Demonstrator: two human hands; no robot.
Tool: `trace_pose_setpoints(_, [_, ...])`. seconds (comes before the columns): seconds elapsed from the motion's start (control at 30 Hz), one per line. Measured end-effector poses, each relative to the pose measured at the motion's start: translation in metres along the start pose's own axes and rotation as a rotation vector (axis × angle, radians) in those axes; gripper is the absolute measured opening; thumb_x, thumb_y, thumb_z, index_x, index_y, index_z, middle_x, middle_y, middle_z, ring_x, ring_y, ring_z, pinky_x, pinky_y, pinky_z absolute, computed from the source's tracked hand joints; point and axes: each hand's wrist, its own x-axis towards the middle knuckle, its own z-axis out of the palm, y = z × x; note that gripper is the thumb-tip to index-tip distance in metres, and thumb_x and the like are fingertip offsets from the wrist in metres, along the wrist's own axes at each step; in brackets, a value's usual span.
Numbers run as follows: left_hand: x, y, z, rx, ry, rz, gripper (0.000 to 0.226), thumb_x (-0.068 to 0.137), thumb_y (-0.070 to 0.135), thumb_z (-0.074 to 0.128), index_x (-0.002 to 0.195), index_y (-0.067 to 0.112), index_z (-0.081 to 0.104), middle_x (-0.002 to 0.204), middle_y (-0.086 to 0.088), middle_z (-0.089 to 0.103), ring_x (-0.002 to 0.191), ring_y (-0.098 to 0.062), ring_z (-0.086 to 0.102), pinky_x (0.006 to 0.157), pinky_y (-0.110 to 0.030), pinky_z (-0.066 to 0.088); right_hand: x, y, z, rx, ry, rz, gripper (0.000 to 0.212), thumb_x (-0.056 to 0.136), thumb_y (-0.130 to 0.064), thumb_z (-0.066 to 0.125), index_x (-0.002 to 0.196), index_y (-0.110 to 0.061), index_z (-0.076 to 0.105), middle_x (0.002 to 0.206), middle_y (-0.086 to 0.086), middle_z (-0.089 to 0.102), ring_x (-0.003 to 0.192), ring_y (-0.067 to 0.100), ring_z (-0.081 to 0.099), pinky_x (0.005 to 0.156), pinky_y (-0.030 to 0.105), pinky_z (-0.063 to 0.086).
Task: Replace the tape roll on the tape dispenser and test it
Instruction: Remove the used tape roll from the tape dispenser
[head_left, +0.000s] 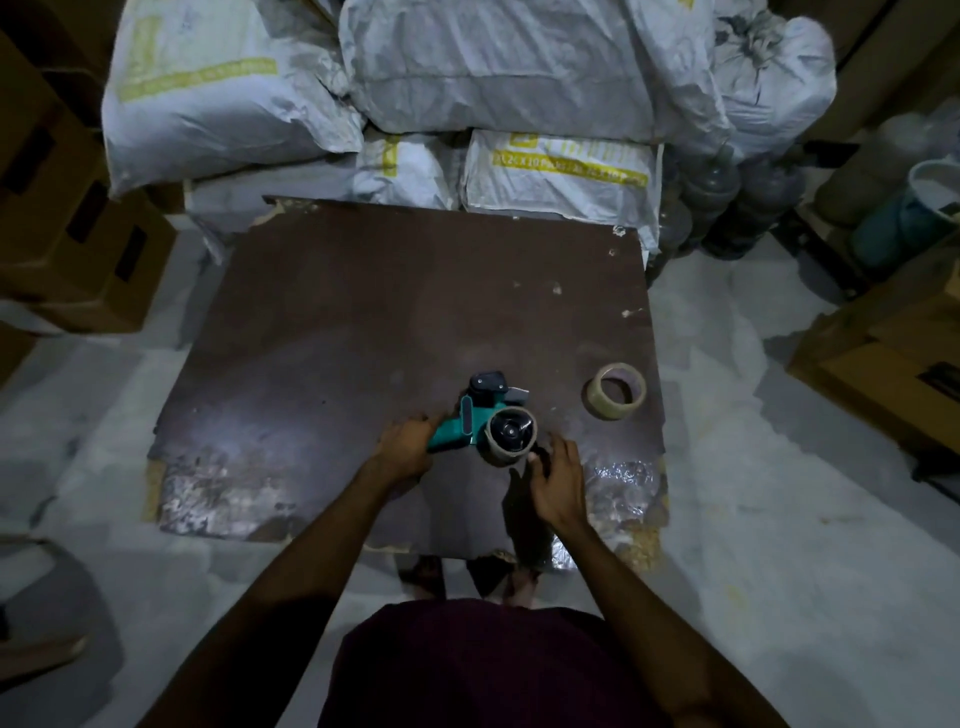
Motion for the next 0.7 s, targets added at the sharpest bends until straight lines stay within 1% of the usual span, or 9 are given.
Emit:
trace_pose_setpoints(0.1, [-0.004,-0.004,-0.003,0.081,0.019,0.021,0.08,0.083,0.006,0.062,0.156,0.026,0.037,0.147,-0.012,0.05,0.131,-0.037,0.052,0.109,-0.047,0.037,-0.002,0.003,0.002,0.013,-0.021,-0.034,0.051,0.102,-0.025,0.053,0.15,-0.014,0.041,0.143,0.013,0.048,0.131,0.029,0.048,0.106,0.036,0.038])
trace_pose_setpoints(0.2, [-0.01,-0.002,-0.003,0.155,0.088,0.002,0.087,0.08,0.003,0.068,0.157,0.026,0.035,0.158,-0.014,0.039,0.142,-0.037,0.039,0.114,-0.045,0.033,0.002,0.004,0.002,0.037,-0.052,-0.063,0.05,0.101,-0.023,0.055,0.149,-0.021,0.045,0.141,0.011,0.053,0.13,0.027,0.05,0.109,0.039,0.043])
trace_pose_setpoints(0.33, [-0.021,0.007,0.011,0.128,0.23,-0.05,0.085,0.08,0.014,0.073,0.156,0.017,0.033,0.159,-0.021,0.035,0.149,-0.041,0.028,0.118,-0.051,0.032,0.001,0.002,0.006,0.131,-0.089,-0.079,0.047,0.096,-0.017,0.06,0.141,-0.029,0.054,0.142,0.004,0.058,0.129,0.022,0.055,0.108,0.047,0.048])
trace_pose_setpoints(0.4, [-0.026,0.017,0.018,0.074,0.343,-0.005,0.077,0.076,0.013,0.073,0.148,0.014,0.045,0.148,-0.021,0.045,0.141,-0.042,0.039,0.112,-0.052,0.04,-0.002,0.001,0.007,0.149,-0.091,-0.089,0.047,0.095,-0.02,0.059,0.14,-0.032,0.053,0.142,0.002,0.059,0.128,0.021,0.056,0.107,0.047,0.049])
trace_pose_setpoints(0.47, [-0.031,0.031,0.025,-0.025,0.387,0.024,0.063,0.075,0.009,0.068,0.137,0.011,0.056,0.129,-0.018,0.056,0.121,-0.038,0.052,0.099,-0.049,0.048,-0.002,0.004,0.009,0.158,-0.085,-0.079,0.041,0.096,-0.028,0.056,0.136,-0.033,0.054,0.137,0.0,0.062,0.123,0.02,0.06,0.102,0.046,0.052])
trace_pose_setpoints(0.53, [-0.037,0.048,0.034,-0.235,0.311,-0.007,0.043,0.083,0.009,0.062,0.126,0.01,0.062,0.116,-0.014,0.06,0.103,-0.032,0.058,0.087,-0.045,0.053,-0.002,0.004,0.007,0.156,-0.05,-0.04,0.027,0.096,-0.037,0.055,0.122,-0.032,0.059,0.119,-0.003,0.069,0.107,0.018,0.066,0.09,0.046,0.057])
trace_pose_setpoints(0.6, [-0.042,0.063,0.041,-0.47,0.226,-0.072,0.018,0.092,0.021,0.058,0.108,0.017,0.065,0.101,-0.007,0.067,0.089,-0.026,0.064,0.077,-0.041,0.055,-0.002,0.003,0.005,0.117,0.003,0.006,0.015,0.096,-0.041,0.056,0.099,-0.027,0.059,0.095,-0.002,0.07,0.088,0.019,0.067,0.077,0.046,0.058])
trace_pose_setpoints(0.63, [-0.044,0.068,0.044,-0.552,0.184,-0.12,0.013,0.093,0.032,0.058,0.098,0.021,0.065,0.091,-0.003,0.069,0.084,-0.024,0.066,0.074,-0.038,0.056,-0.002,0.003,0.004,0.104,0.021,0.022,0.015,0.097,-0.039,0.057,0.091,-0.025,0.057,0.088,-0.001,0.068,0.082,0.02,0.065,0.073,0.046,0.057])
trace_pose_setpoints(0.7, [-0.038,0.075,0.057,-0.667,0.088,-0.22,0.029,0.092,0.053,0.058,0.083,0.025,0.062,0.078,0.003,0.07,0.082,-0.023,0.068,0.071,-0.036,0.054,-0.003,0.004,0.006,0.116,0.037,0.048,0.012,0.097,-0.029,0.059,0.087,-0.022,0.054,0.084,0.002,0.066,0.08,0.022,0.064,0.072,0.046,0.056])
